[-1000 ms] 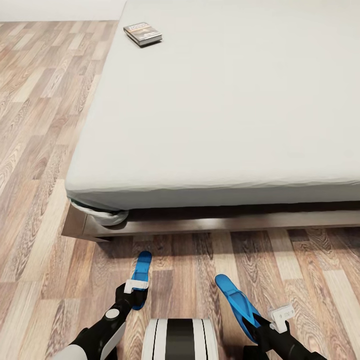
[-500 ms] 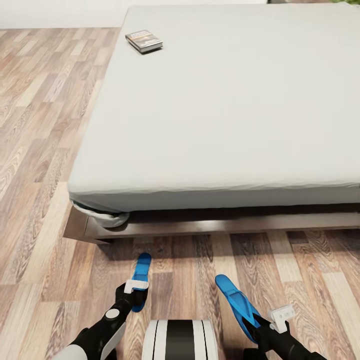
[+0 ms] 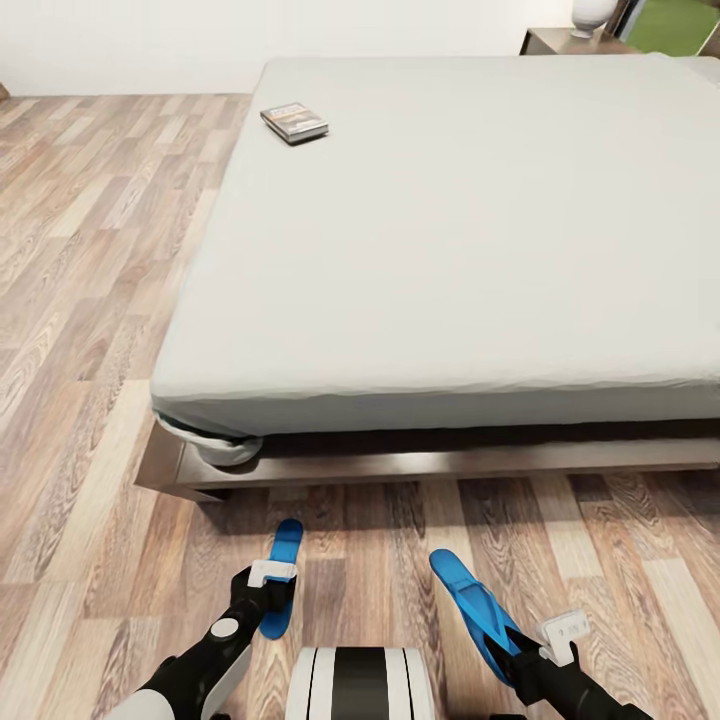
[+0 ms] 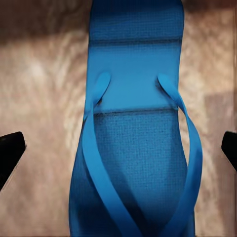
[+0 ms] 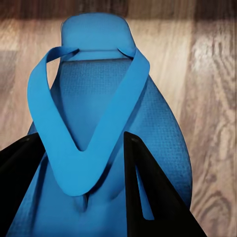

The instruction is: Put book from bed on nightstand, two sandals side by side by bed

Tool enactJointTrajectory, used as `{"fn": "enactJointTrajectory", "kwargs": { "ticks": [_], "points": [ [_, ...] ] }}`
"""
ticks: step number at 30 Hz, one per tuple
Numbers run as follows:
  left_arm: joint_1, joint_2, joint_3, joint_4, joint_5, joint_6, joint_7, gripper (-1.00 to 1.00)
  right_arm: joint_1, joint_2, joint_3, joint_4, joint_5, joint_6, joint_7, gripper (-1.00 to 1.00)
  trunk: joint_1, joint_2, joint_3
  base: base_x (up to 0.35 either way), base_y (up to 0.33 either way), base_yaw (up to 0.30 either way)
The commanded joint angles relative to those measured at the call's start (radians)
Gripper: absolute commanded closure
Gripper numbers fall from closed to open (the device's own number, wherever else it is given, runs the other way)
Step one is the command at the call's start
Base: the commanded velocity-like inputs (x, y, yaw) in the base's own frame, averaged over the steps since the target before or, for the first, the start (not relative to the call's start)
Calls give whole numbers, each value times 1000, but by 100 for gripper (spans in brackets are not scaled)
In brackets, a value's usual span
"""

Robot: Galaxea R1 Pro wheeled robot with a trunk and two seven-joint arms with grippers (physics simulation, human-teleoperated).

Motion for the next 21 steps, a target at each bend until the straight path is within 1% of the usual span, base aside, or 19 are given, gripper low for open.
{"fn": "enactJointTrajectory", "kwargs": {
  "ticks": [1, 20, 21],
  "points": [
    [-1, 1, -8, 0, 7, -3, 7, -100, 0, 0, -1, -2, 7, 4, 5, 100, 0, 0, 4, 0, 0, 0],
    [-1, 1, -8, 1, 7, -3, 7, -100, 0, 1, -1, -2, 7, 3, 5, 100, -9, 4, 77, 0, 0, 0],
    [-1, 0, -8, 3, 7, -3, 7, -100, 0, 1, -1, -2, 8, 3, 5, 100, -9, 4, 77, 0, 0, 0]
  ]
}}
